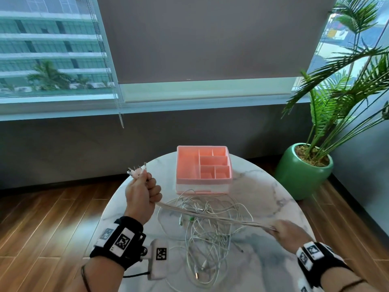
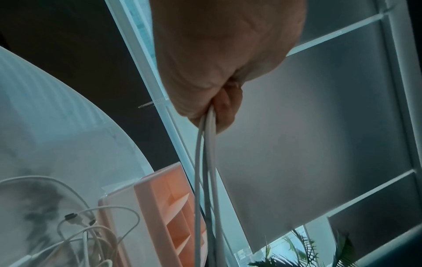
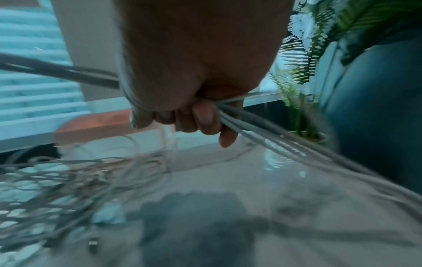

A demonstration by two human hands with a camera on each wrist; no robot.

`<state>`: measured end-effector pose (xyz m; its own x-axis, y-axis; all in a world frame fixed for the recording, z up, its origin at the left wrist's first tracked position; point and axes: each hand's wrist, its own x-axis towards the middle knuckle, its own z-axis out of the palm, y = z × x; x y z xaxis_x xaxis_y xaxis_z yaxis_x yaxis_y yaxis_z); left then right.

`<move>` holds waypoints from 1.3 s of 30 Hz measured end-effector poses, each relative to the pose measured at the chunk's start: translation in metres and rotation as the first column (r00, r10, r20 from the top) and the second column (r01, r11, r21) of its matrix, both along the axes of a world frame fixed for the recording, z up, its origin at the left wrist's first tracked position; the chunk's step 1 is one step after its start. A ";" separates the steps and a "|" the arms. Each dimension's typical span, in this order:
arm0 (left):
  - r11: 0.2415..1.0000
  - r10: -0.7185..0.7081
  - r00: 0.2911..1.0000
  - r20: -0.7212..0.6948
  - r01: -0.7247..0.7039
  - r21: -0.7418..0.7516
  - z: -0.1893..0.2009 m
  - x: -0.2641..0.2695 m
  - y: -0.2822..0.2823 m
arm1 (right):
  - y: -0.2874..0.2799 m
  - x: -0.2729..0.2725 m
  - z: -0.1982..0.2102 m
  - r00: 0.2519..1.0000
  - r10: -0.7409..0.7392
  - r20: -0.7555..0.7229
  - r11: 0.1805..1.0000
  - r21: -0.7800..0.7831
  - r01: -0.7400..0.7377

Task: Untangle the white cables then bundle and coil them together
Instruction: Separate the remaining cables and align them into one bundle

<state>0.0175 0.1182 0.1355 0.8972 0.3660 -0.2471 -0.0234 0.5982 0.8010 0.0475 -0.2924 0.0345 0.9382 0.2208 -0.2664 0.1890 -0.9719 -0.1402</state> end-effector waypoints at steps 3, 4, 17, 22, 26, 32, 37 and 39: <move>1.000 -0.001 1.000 -0.003 0.001 -0.001 -0.003 -0.002 0.001 | -0.029 0.003 -0.001 0.986 -0.104 0.129 0.993 -0.035 0.110; 1.000 -0.012 1.000 -0.010 0.012 -0.004 -0.005 -0.002 -0.002 | -0.029 0.004 -0.001 0.980 -0.125 0.153 0.991 -0.030 0.131; 0.994 -0.091 0.989 -0.117 0.097 0.047 -0.028 -0.021 -0.003 | 0.087 0.025 0.041 0.949 0.074 -0.305 0.982 0.186 -0.018; 0.993 -0.094 0.986 -0.141 0.102 0.056 -0.030 -0.026 -0.002 | 0.180 0.029 0.050 0.951 0.234 -0.202 0.928 0.340 -0.156; 0.991 -0.110 0.983 -0.147 0.120 0.064 -0.029 -0.031 0.001 | 0.221 0.021 0.021 0.905 0.323 -0.276 0.932 0.260 -0.253; 0.993 -0.092 0.986 -0.137 0.101 0.058 -0.030 -0.034 0.007 | 0.232 0.019 0.027 0.941 0.212 -0.262 0.888 0.455 -0.073; 0.994 -0.097 0.989 -0.107 0.102 0.036 -0.024 -0.027 0.008 | 0.231 0.032 0.097 0.980 0.171 -0.098 0.700 0.712 -0.051; 0.994 -0.102 0.990 -0.094 0.106 0.041 -0.020 -0.023 0.006 | 0.230 0.036 0.129 0.990 0.137 -0.025 0.592 0.804 -0.062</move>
<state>-0.0057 0.1244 0.1157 0.9052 0.2850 -0.3152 0.1117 0.5562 0.8235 0.0833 -0.0622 0.1632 0.8820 0.4712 -0.0039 0.2301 -0.4378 -0.8691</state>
